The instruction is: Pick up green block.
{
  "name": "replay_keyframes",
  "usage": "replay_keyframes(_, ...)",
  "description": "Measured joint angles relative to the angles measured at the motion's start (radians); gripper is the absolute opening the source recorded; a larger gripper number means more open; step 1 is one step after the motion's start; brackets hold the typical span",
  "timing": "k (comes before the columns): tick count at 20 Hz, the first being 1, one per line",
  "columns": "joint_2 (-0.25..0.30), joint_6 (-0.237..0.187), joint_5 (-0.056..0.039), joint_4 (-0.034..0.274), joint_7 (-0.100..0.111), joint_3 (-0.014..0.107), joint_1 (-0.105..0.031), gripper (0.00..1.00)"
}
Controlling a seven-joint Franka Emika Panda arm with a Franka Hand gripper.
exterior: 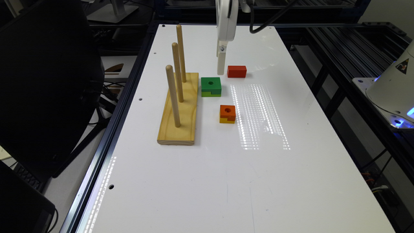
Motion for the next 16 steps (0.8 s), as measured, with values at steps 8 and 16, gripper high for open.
replay_keyframes(8,0.071,0.061,-0.0005,0.006,0.000,0.002,0.000,1.00)
replay_keyframes(16,0.097,0.078,-0.0005,0.024,0.001,0.012,0.000,1.00)
